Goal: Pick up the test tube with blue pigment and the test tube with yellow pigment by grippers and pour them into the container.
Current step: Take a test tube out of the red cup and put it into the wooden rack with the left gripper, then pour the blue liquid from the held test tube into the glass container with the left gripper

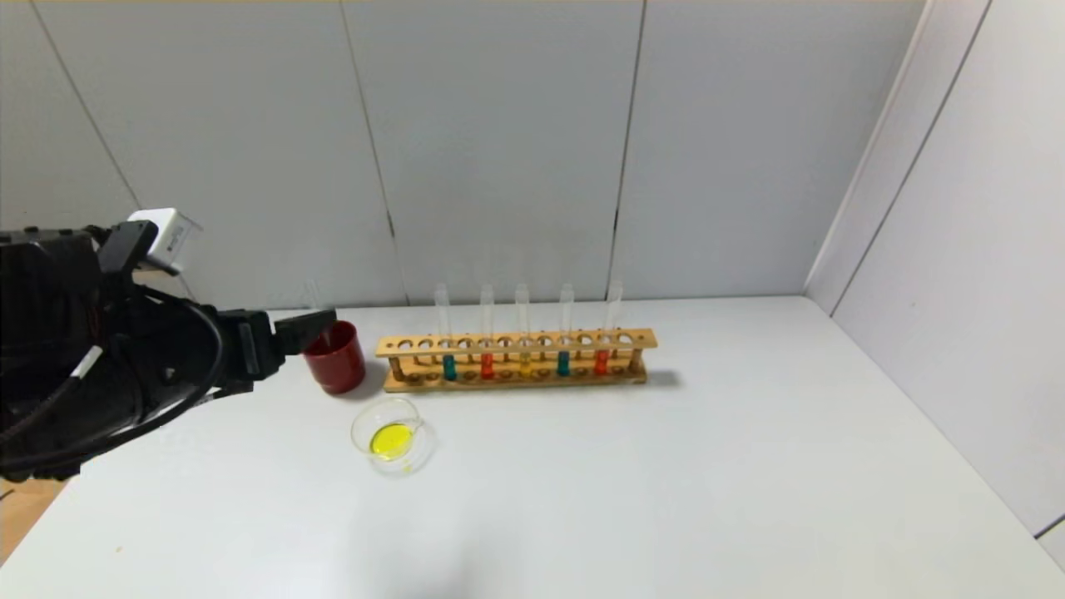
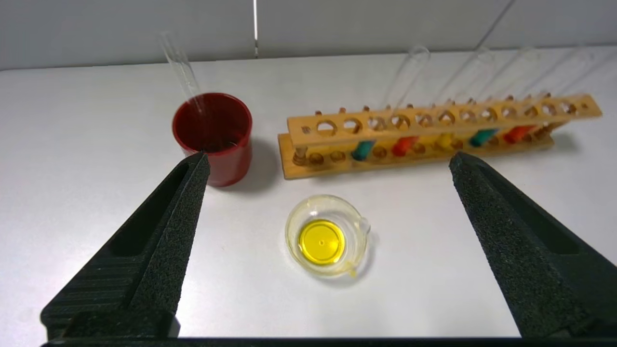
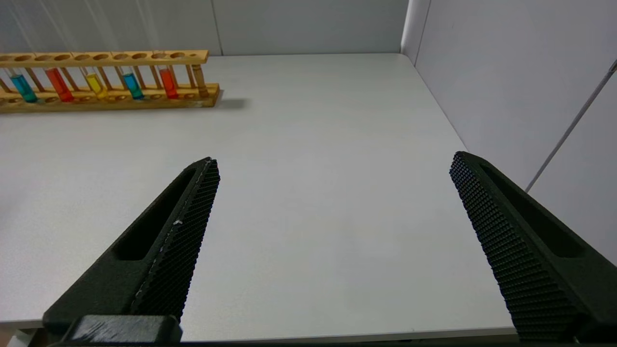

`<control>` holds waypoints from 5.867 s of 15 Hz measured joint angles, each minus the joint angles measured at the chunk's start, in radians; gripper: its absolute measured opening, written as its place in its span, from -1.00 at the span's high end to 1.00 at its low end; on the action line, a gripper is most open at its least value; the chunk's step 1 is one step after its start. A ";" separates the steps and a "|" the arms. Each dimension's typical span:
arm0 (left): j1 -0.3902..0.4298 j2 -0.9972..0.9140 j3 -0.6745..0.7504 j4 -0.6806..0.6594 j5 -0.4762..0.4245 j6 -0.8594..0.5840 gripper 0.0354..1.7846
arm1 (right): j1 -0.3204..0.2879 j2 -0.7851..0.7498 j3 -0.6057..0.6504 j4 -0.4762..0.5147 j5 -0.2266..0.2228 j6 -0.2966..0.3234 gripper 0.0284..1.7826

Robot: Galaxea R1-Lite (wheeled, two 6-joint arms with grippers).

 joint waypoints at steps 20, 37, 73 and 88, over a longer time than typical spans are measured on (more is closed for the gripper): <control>-0.143 0.621 -0.310 -0.291 0.096 0.051 -0.96 | 0.000 0.000 0.000 0.000 0.000 0.000 -0.96; -0.148 0.771 -0.471 -0.242 0.096 0.047 -0.03 | 0.000 0.000 0.000 0.000 0.000 0.000 -0.96; -0.197 0.045 -0.594 0.446 0.158 0.070 0.70 | 0.000 0.000 0.000 0.000 0.000 0.000 -0.96; -0.265 0.160 -0.387 0.381 0.067 -0.473 0.70 | 0.000 0.000 0.000 0.000 0.000 0.000 -0.96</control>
